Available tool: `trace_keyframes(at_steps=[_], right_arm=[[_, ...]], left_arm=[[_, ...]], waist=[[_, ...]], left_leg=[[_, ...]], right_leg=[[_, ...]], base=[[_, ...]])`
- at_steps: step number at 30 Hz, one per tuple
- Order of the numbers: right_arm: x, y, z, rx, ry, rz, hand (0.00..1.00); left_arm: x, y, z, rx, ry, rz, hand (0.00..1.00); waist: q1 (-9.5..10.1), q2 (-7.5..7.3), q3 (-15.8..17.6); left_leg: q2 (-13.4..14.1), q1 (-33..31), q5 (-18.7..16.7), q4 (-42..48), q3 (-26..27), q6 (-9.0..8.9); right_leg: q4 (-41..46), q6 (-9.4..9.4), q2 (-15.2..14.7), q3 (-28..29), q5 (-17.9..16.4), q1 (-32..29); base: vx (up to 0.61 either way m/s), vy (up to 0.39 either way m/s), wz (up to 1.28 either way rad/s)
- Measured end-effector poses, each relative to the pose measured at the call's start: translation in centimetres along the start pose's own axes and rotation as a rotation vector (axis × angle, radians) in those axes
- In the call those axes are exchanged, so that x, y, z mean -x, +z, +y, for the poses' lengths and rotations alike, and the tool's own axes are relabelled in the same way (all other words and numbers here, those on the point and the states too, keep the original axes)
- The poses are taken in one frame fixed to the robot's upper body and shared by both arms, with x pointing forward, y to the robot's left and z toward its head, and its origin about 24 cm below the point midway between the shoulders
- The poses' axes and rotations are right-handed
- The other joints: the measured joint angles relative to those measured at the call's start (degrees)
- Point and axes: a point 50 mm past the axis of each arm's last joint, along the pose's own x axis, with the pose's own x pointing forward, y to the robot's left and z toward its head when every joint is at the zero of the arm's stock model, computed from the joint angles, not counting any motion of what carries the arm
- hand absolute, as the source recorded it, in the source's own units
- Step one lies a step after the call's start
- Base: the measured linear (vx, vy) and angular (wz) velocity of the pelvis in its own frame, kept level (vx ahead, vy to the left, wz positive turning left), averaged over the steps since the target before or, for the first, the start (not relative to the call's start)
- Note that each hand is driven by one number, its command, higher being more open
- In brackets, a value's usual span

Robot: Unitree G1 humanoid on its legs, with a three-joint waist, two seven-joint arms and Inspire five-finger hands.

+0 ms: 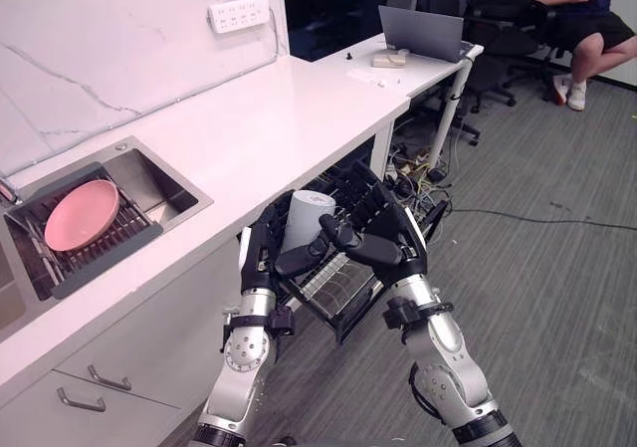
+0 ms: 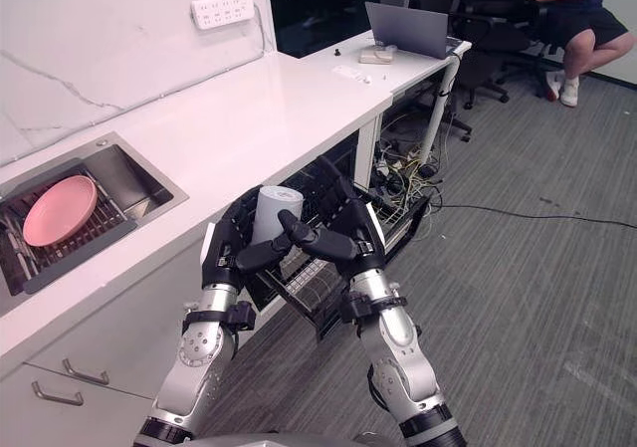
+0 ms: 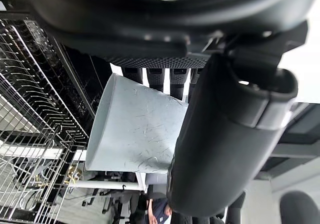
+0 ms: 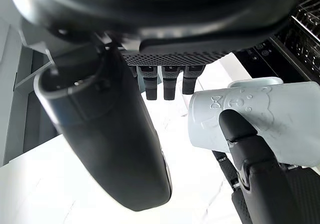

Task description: Walk over to the sink, pick up the cup, carry it to the dishwasher, place the cup inside the dishwasher, then close the dishwasher door

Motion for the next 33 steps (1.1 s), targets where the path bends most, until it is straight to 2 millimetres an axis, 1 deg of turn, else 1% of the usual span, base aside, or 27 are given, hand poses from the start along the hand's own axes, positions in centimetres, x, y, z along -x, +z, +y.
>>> trace_keyframes(at_steps=[3, 5, 7, 9, 12, 17, 18, 23, 26, 33], right_arm=[[0.0, 0.0, -0.1, 0.012, -0.016, 0.001, 0.90], [0.0, -0.4, -0.3, 0.040, -0.033, 0.020, 0.90], [0.1, -1.1, -0.7, 0.065, -0.061, 0.058, 0.90], [0.2, -1.4, -0.9, 0.084, -0.077, 0.072, 0.90], [0.0, -1.2, -0.8, 0.100, -0.076, 0.064, 0.90], [-0.2, -1.1, -0.9, 0.137, -0.081, 0.058, 0.90], [-0.2, -1.0, -1.0, 0.137, -0.082, 0.057, 0.30], [-0.1, -0.8, -1.5, 0.148, -0.083, 0.059, 0.30], [-0.2, -0.9, -2.1, 0.153, -0.087, 0.072, 0.30], [0.0, -0.8, -2.7, 0.081, -0.084, 0.089, 0.30]], left_arm=[[0.1, 0.0, -0.3, 0.002, -0.013, 0.001, 0.30], [0.1, 0.1, -0.6, 0.006, -0.029, -0.005, 0.30], [0.2, 0.7, -1.4, 0.007, -0.062, -0.030, 0.30], [0.2, 1.3, -1.7, -0.019, -0.078, -0.061, 0.30], [0.1, 1.4, -1.7, -0.043, -0.084, -0.071, 0.30], [0.2, 1.8, -1.9, -0.140, -0.108, -0.109, 0.30], [0.2, 1.8, -1.9, -0.146, -0.110, -0.111, 0.30], [0.1, 2.0, -2.2, -0.170, -0.123, -0.118, 0.30], [0.0, 1.9, -2.3, -0.180, -0.138, -0.111, 0.30], [0.0, 2.0, -2.2, -0.244, -0.160, -0.128, 0.30]], waist=[[0.08, 0.02, -0.1], [0.14, 0.02, -0.7], [0.52, 0.06, -1.3], [0.65, 0.05, -1.5], [0.63, 0.05, -1.6], [0.68, 0.03, -1.7], [0.69, 0.02, -1.7], [0.68, -0.03, -1.9], [0.73, -0.06, -2.0], [0.67, -0.14, -2.4]], left_leg=[[0.0, -0.1, 0.0, 0.0, 0.0, 0.01], [0.0, -0.4, 0.0, 0.0, 0.0, 0.02], [0.0, -0.5, 0.0, -0.2, 0.0, 0.02], [0.0, -0.5, 0.0, -0.3, -0.1, 0.04], [0.0, -0.5, 0.0, -0.3, -0.1, 0.06], [-0.1, -0.5, 0.2, -0.6, -0.3, 0.14], [-0.2, -0.5, 0.2, -0.6, -0.4, 0.15], [-0.2, -0.8, 0.2, -0.7, -0.6, 0.18], [-0.3, -0.9, 0.3, -0.7, -0.7, 0.19], [-0.3, -1.1, 0.3, -0.6, -1.0, 0.20]], right_leg=[[-0.5, -0.02, 0.1, 0.0, 0.2, 0.1], [-1.2, -0.01, 0.3, 0.0, 0.6, 0.1], [-1.4, 0.00, 0.3, -0.1, 0.6, 0.1], [-1.4, 0.00, 0.3, -0.1, 0.6, 0.1], [-1.4, 0.00, 0.3, -0.1, 0.6, 0.1], [-1.4, 0.01, 0.2, -0.3, 0.7, 0.1], [-1.4, 0.01, 0.2, -0.3, 0.7, 0.1], [-1.5, 0.02, 0.1, -0.5, 0.7, 0.0], [-1.5, 0.03, 0.1, -0.6, 0.7, 0.0], [-1.5, 0.03, 0.1, -0.9, 0.7, 0.0]], base=[[0.00, 0.000, 0.00], [0.00, 0.000, 0.00], [0.00, 0.000, 0.00], [0.02, -0.001, 0.00], [0.00, 0.000, 0.00], [0.00, 0.000, 0.01], [0.00, 0.000, 0.00], [0.00, 0.000, 0.00], [0.00, 0.000, 0.00], [0.00, 0.000, 0.00]])
